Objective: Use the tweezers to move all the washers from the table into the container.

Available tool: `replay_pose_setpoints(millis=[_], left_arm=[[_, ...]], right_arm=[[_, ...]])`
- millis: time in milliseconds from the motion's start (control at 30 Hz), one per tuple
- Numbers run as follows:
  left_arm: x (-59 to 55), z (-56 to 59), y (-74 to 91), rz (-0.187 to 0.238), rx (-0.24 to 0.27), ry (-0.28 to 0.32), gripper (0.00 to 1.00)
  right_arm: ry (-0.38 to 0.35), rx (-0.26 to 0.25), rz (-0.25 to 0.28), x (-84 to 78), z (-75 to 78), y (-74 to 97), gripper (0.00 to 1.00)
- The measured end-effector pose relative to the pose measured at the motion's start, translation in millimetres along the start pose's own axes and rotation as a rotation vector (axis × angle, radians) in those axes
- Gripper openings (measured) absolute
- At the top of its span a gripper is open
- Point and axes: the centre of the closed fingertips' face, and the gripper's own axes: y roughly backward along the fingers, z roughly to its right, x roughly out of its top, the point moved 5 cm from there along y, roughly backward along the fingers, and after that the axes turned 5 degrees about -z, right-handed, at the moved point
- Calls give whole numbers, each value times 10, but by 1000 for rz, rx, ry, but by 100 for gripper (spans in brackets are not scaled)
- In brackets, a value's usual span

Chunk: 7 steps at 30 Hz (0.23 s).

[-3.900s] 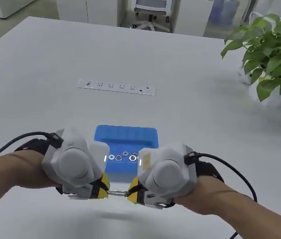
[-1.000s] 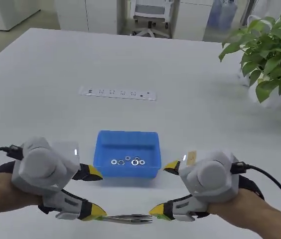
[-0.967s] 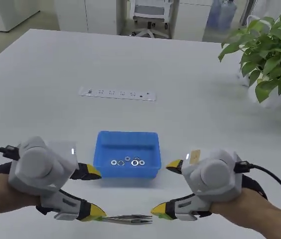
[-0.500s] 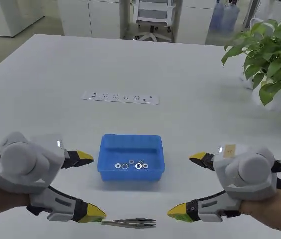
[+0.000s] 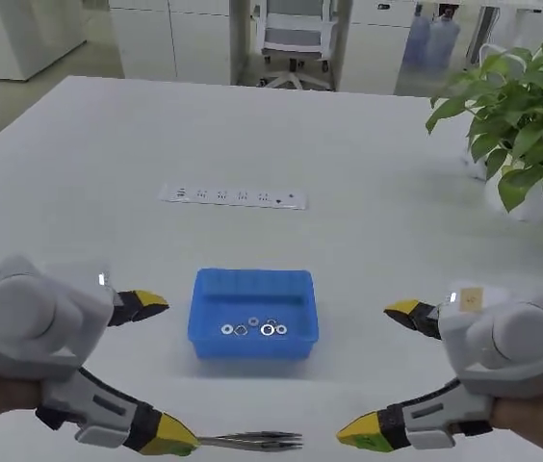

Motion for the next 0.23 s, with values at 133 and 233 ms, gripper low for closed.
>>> replay_pose_setpoints(millis=[133, 233], left_arm=[[-20, 35, 19, -11, -18, 6, 99], [-34, 45, 37, -14, -19, 3, 99]], right_arm=[[-3, 2, -2, -12, -16, 12, 100], [-4, 0, -3, -17, -24, 23, 100]])
